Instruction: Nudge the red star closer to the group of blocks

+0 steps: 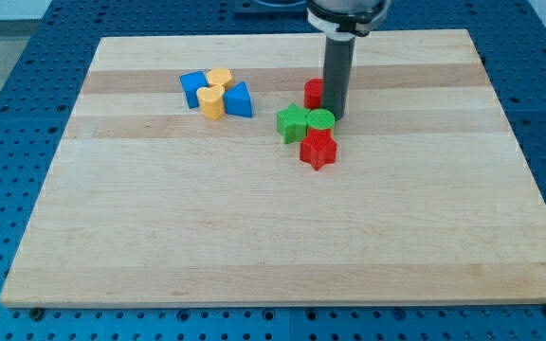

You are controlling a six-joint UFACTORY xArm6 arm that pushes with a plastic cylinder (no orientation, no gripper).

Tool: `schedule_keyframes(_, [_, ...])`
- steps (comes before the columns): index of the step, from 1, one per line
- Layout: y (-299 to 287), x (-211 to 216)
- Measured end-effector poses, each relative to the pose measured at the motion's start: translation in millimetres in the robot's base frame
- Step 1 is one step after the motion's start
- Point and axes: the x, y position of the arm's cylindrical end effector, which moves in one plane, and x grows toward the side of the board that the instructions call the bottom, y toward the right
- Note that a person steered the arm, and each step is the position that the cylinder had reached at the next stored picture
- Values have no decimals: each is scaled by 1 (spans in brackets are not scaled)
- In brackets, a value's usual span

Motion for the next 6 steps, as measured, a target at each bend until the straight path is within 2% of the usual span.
schedule_keyframes(1, [32,-13])
schedule_keyframes(2, [33,-15])
schedule_keyframes(3, [13,-41])
schedule_keyframes(6, [-13,-41])
